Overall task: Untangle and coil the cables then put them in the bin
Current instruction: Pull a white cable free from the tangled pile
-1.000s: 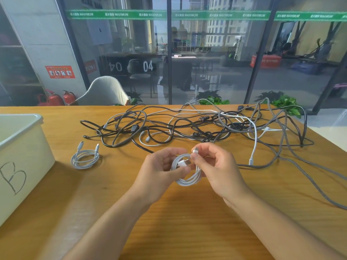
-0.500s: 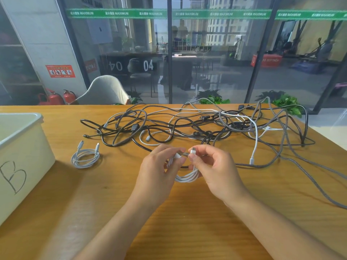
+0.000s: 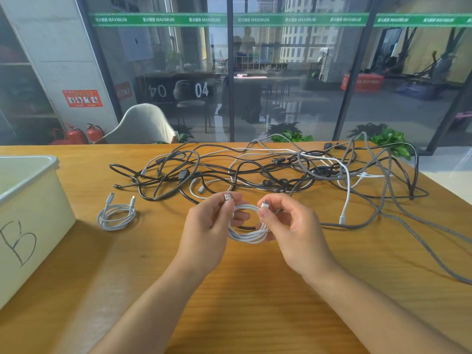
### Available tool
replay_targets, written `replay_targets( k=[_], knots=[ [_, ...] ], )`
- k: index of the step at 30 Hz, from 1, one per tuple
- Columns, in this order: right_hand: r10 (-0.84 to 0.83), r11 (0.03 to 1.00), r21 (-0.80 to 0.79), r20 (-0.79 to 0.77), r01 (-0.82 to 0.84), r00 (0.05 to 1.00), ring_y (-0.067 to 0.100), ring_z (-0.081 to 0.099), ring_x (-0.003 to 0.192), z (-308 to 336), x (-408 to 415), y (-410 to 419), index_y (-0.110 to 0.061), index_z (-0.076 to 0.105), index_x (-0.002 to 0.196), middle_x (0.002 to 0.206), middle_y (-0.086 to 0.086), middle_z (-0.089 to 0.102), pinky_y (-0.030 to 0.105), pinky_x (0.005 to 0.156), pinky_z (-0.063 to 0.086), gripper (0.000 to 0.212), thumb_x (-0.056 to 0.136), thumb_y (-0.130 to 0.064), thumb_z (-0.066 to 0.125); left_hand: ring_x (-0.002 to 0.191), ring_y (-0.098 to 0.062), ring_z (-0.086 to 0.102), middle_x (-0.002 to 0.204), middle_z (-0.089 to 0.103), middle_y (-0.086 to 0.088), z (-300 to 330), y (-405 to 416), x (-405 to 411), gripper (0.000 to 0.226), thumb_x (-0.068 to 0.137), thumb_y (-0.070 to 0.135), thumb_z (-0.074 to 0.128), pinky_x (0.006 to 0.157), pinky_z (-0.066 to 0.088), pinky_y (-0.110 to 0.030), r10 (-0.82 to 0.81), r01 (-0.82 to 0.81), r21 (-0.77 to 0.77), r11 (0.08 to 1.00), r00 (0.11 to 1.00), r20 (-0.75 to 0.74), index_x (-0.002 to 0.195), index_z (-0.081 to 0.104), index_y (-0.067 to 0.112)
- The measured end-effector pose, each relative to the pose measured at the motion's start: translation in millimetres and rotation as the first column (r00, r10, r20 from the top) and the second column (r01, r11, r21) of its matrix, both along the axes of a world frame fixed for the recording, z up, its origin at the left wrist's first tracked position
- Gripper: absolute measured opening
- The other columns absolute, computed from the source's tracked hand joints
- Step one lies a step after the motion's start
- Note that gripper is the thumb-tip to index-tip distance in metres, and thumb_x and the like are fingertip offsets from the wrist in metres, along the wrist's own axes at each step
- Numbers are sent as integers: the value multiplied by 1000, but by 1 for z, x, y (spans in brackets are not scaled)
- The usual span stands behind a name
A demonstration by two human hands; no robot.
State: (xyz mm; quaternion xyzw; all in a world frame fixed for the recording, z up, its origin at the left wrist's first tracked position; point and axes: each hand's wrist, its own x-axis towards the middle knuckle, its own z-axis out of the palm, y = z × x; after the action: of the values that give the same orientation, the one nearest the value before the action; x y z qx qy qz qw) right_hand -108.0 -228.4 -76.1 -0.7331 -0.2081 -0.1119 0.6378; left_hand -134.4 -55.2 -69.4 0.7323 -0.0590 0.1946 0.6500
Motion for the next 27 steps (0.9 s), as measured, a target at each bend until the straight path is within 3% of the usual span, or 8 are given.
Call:
replay_targets(
  k=[5,8,11,15,23,27],
  knots=[
    [-17,1000,22,-8,17,1000,22,73,73,0,2,-4,-19,75,99,80,0,72,36,59,62,6,96,-13,73,85,-18,77,95,78,-2,1,3,-2,15,103,10,60,78,62,-32,-39,39,11,999,999,-20,111,72,11],
    [-77,997,-35,-35,76,996,19,74,73,-6,7,-10,-21,77,96,81,-3,76,40,63,64,8,89,-19,82,77,-15,75,86,77,2,-3,4,-2,8,94,14,74,75,62,-33,-59,71,113,991,992,-109,102,74,17],
    [-70,987,-151,-94,56,993,12,73,74,-12,11,-12,-23,77,94,80,-6,77,37,61,64,13,85,-24,86,79,-15,73,91,76,8,-14,6,4,17,87,20,83,72,62,-34,-5,45,235,971,986,-168,99,74,27],
    [-13,986,-165,-167,-14,986,9,71,70,-15,14,-13,-20,77,96,81,-3,77,26,57,59,13,86,-20,86,87,-8,72,96,75,14,-22,11,9,28,84,14,84,72,62,-30,16,48,293,955,977,-214,103,74,31],
    [50,948,-301,-195,-108,980,7,71,84,-16,18,-19,-27,77,101,92,-10,76,30,67,63,9,92,-27,79,91,2,67,94,74,20,-24,14,9,25,85,18,81,76,53,-15,64,13,475,880,987,-146,105,74,32],
    [67,903,-416,-108,-106,992,0,70,92,-14,18,-21,-30,76,106,95,-15,76,17,78,55,16,90,-30,80,96,7,62,95,72,23,-26,16,7,25,87,20,79,77,45,-7,73,-15,577,817,994,-78,110,75,30]
  ],
)
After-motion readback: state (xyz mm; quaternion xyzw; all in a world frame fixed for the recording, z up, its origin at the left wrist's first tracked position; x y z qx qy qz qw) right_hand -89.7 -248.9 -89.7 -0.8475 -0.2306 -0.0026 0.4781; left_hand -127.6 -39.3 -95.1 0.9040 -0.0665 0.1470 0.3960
